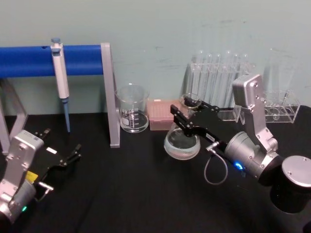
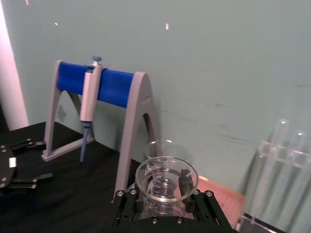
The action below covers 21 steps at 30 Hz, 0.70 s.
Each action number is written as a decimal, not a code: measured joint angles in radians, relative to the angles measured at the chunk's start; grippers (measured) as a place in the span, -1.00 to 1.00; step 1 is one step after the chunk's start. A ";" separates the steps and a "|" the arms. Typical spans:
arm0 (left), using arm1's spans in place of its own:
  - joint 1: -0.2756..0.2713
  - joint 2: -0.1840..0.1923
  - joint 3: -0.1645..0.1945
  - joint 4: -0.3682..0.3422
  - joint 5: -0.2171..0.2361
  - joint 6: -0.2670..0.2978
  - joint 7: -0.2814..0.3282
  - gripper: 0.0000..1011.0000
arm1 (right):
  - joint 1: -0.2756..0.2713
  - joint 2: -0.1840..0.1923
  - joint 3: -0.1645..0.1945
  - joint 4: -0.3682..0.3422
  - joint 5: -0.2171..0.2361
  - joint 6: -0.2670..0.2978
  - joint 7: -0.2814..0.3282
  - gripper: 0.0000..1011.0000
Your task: Grasp the erlenmeyer flask with one hand, shake it three times, then place it back.
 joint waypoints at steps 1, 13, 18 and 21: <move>0.000 0.000 0.000 0.000 0.000 0.000 0.000 0.98 | 0.004 -0.001 -0.005 0.004 0.002 -0.001 0.005 -0.10; 0.000 0.000 0.000 0.000 0.000 0.000 0.000 0.98 | 0.021 -0.002 -0.035 0.020 0.022 -0.005 0.025 -0.10; 0.000 0.000 0.000 0.000 0.000 0.000 0.000 0.98 | 0.025 0.001 -0.044 0.026 0.028 -0.006 0.028 -0.10; 0.000 0.000 0.000 0.000 0.000 0.000 0.000 0.98 | 0.027 0.002 -0.048 0.031 0.030 -0.006 0.028 -0.10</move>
